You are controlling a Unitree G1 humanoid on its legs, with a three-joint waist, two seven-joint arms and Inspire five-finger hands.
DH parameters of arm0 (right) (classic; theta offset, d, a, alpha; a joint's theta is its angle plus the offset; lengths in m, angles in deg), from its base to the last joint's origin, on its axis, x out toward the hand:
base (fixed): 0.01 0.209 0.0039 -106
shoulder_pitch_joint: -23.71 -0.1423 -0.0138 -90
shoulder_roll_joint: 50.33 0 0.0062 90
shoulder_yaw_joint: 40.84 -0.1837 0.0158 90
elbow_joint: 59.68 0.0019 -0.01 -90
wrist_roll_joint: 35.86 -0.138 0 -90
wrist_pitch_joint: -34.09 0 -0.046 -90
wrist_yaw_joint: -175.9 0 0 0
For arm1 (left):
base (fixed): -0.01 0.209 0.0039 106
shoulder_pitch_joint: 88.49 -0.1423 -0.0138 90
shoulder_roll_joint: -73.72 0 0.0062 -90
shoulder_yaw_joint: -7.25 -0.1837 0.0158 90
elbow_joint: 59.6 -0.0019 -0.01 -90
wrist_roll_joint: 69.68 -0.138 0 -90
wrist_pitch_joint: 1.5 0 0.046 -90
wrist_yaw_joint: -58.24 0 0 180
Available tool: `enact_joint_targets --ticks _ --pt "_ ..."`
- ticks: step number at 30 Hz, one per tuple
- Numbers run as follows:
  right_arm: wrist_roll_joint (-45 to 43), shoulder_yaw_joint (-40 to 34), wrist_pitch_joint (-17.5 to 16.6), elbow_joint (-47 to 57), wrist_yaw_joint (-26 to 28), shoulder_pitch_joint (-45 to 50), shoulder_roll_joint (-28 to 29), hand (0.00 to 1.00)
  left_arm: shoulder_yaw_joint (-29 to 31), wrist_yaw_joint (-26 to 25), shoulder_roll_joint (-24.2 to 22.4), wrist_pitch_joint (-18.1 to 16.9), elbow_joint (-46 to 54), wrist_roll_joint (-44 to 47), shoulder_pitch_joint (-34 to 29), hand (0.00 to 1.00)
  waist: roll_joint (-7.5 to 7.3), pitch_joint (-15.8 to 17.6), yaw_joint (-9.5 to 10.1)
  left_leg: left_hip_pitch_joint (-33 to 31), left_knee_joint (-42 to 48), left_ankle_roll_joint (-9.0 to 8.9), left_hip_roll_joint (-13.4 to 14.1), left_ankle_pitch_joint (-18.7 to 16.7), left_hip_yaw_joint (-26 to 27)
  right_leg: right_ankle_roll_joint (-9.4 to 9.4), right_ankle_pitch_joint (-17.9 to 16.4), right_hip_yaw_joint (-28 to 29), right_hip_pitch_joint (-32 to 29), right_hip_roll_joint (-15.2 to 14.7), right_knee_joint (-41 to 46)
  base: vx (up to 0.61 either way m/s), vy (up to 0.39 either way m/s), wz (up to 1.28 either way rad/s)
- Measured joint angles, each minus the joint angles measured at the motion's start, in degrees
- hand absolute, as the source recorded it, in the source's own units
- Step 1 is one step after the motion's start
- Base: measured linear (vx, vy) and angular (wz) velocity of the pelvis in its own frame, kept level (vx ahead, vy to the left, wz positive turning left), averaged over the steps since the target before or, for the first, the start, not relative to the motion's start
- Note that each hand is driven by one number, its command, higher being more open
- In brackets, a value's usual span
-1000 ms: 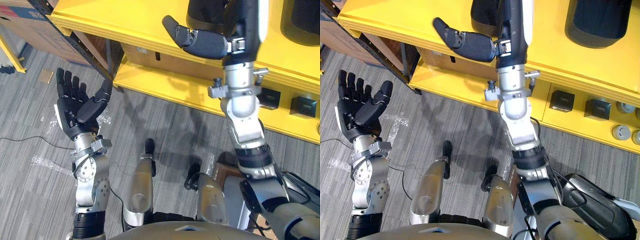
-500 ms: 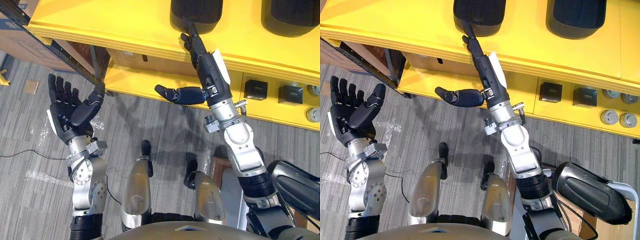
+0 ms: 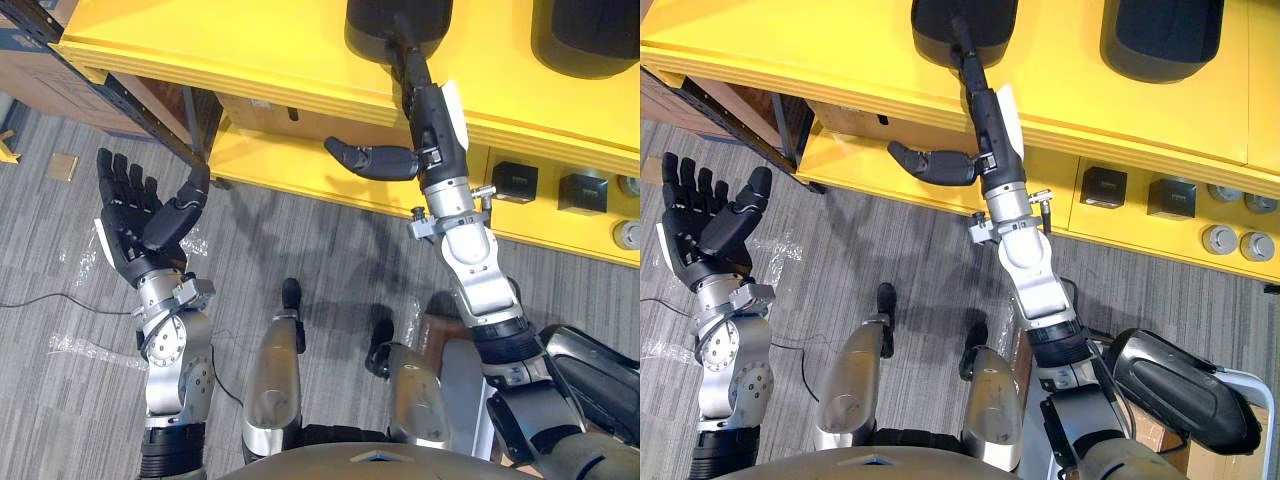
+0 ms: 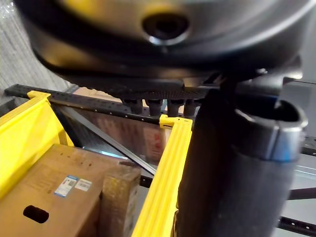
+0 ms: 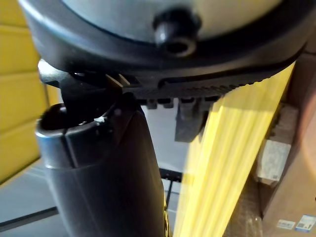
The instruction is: Walk over and take three plastic housings, then place them on the shelf
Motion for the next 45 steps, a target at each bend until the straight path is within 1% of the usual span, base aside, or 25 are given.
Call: enact_joint_targets --ticks 5,10,16,19,24,25,27,28,29,31,32,33,34,36,37,38,39,42,45 --pt "0.7 -0.9 -0.6 -3.5 -1.0 -3.0 0.0 1.00 0.1 0.5 0.0 0.0 0.0 0.0 0.9 1.00 0.08 0.0 0.17 -0.2 -0.1 0.08 -0.6 0.3 -0.6 -0.17 -0.5 -0.5 -0.5 -0.7 1.2 -0.01 0.005 0.06" --pt "0.7 -1.5 -0.9 -5.7 -1.5 -5.7 -0.1 1.00 0.1 0.8 0.0 0.0 0.0 0.1 1.2 1.00 0.73 0.3 0.24 -0.9 -0.1 -0.13 -0.8 0.6 -1.5 -0.38 -1.2 -1.3 -1.1 -0.9 2.5 -0.03 -0.011 0.11" --pt "0.7 -1.5 -1.1 -7.4 -3.4 -7.1 -0.3 1.00 0.0 0.9 0.0 0.0 0.0 0.2 1.2 1.00 1.05 0.3 1.23 -1.0 -0.2 -0.32 -0.7 1.0 -1.8 -0.65 -1.9 -1.5 -1.6 -1.1 3.9 -0.01 -0.008 0.01" --pt "0.7 -1.5 -1.6 -8.9 -3.6 -8.1 -0.6 1.00 0.0 1.9 0.0 0.0 0.0 0.2 1.2 1.00 1.40 0.3 1.34 -1.0 -0.3 -0.30 -0.7 1.2 -1.8 -0.66 -1.9 -1.5 -1.6 -1.1 3.9 0.00 0.000 0.00" --pt "0.7 -1.5 -1.7 -8.5 -3.7 -7.8 -1.4 1.00 0.1 3.1 -0.1 0.0 0.0 0.2 0.9 1.00 2.19 0.4 1.32 -0.7 -0.5 -0.17 -0.7 1.3 -1.8 -0.61 -1.8 -1.5 -1.3 -1.0 3.4 0.00 0.000 0.00" --pt "0.7 -1.5 -1.7 -7.3 -3.7 -6.5 -1.3 1.00 0.1 3.4 -0.1 0.0 0.0 0.2 0.8 1.00 2.24 0.4 1.35 -0.2 -1.0 -0.21 -0.7 1.4 -1.7 -0.20 -1.4 -1.5 -0.7 -0.8 2.6 0.00 0.000 0.00" --pt "0.6 -1.5 -1.3 -2.1 -3.4 -1.4 -0.8 1.00 0.2 3.7 -0.3 0.0 0.4 0.2 0.2 1.00 2.22 0.4 1.36 1.5 -2.1 -0.19 -0.7 1.5 -1.4 0.04 -0.9 -1.6 1.0 -0.6 1.0 0.04 0.008 -0.05" --pt "0.6 -1.4 -0.8 3.0 -2.9 2.8 0.1 1.00 0.5 3.8 -0.3 0.0 1.0 0.2 -0.5 1.00 2.18 0.4 1.18 2.9 -2.7 -0.19 -0.6 1.5 -1.0 0.13 -0.4 -1.4 2.5 -0.4 -0.4 0.08 0.013 -0.16" --pt "0.6 -1.2 -0.6 7.4 -2.1 6.3 0.9 1.00 0.9 3.8 -0.3 0.0 1.7 0.2 -1.3 1.00 2.07 0.4 0.76 4.4 -3.6 -0.18 -0.6 1.5 -0.3 0.33 0.0 -1.0 3.8 -0.2 -1.8 0.09 0.013 -0.19" --pt "0.3 -0.9 -0.6 12.3 -1.1 9.7 1.1 1.00 1.1 3.9 -0.3 0.0 3.2 0.1 -2.2 1.00 1.91 0.3 -0.14 6.4 -5.0 -0.15 -0.7 1.5 0.6 0.64 0.5 -0.6 5.6 -0.1 -3.4 0.09 0.020 -0.24" --pt "-0.2 -1.0 -0.8 15.6 -0.3 12.4 1.1 1.00 1.2 4.2 -0.3 0.0 4.2 -0.1 -2.4 1.00 1.42 -0.2 -0.51 8.3 -6.3 -0.15 -0.7 1.5 1.8 0.92 1.0 0.5 6.6 0.0 -4.6 0.09 0.021 -0.31" --pt "-0.6 -1.0 -0.8 16.5 0.1 13.5 1.2 1.00 1.2 4.3 -0.4 0.0 4.6 -0.1 -2.5 1.00 1.02 -0.7 -0.82 8.8 -6.8 -0.15 -0.7 1.5 2.2 1.05 1.1 0.7 7.0 0.0 -5.1 0.08 0.012 -0.26" --pt "-2.4 -1.0 -1.1 17.2 0.9 16.0 1.7 1.00 1.2 4.6 -0.5 0.0 5.2 -0.1 -3.3 1.00 0.31 -2.5 -1.78 9.5 -7.8 -0.17 -0.8 1.5 2.5 1.08 1.5 0.7 7.8 0.1 -6.3 0.08 -0.004 -0.16" --pt "-5.7 -1.4 -1.5 17.2 2.2 21.4 3.7 1.00 0.9 5.3 -0.8 0.0 5.3 -1.6 -4.6 1.00 -1.35 -6.2 -2.60 11.5 -9.7 -0.20 -0.7 1.5 3.7 1.27 2.3 1.4 9.6 0.6 -9.1 0.14 -0.005 -0.19" --pt "-6.4 -1.6 -1.6 17.3 2.4 22.9 4.2 1.00 0.7 5.4 -0.9 0.0 5.3 -2.1 -4.8 1.00 -1.80 -7.0 -2.82 12.3 -10.3 -0.22 -0.8 1.5 3.9 1.35 2.5 1.5 10.3 0.6 -9.8 0.15 -0.003 -0.15" --pt "-7.2 -1.6 -1.6 17.3 2.6 25.8 5.3 1.00 0.5 6.2 -1.2 0.0 5.3 -2.2 -5.2 1.00 -2.59 -8.5 -3.36 13.5 -10.9 -0.42 -0.8 1.3 4.2 1.47 2.7 1.6 11.7 0.7 -11.1 0.13 -0.006 -0.17" --pt "-8.1 -1.5 -1.7 17.4 2.5 28.4 6.2 1.00 0.2 6.8 -1.3 0.0 5.3 -2.3 -5.7 1.00 -3.15 -9.9 -3.43 14.7 -11.8 -0.62 -0.8 1.2 4.9 1.51 2.9 2.2 12.5 0.8 -12.1 0.12 -0.009 -0.18" --pt "-8.1 -1.7 -1.8 18.1 1.0 32.7 7.4 1.00 -1.0 7.9 -1.9 0.0 5.3 -2.4 -6.5 1.00 -3.36 -12.3 -3.90 16.9 -13.2 -0.72 -0.8 1.1 5.9 1.61 3.1 2.7 14.2 0.9 -13.3 0.09 -0.011 -0.14" --pt "-8.1 -3.5 -1.7 18.1 0.4 34.9 8.0 1.00 -1.9 8.7 -3.0 0.0 5.3 -2.2 -6.9 1.00 -3.21 -14.5 -4.32 18.5 -14.5 -0.81 -0.8 1.1 7.2 1.64 3.3 3.9 14.7 0.9 -14.0 0.02 0.001 -0.24"
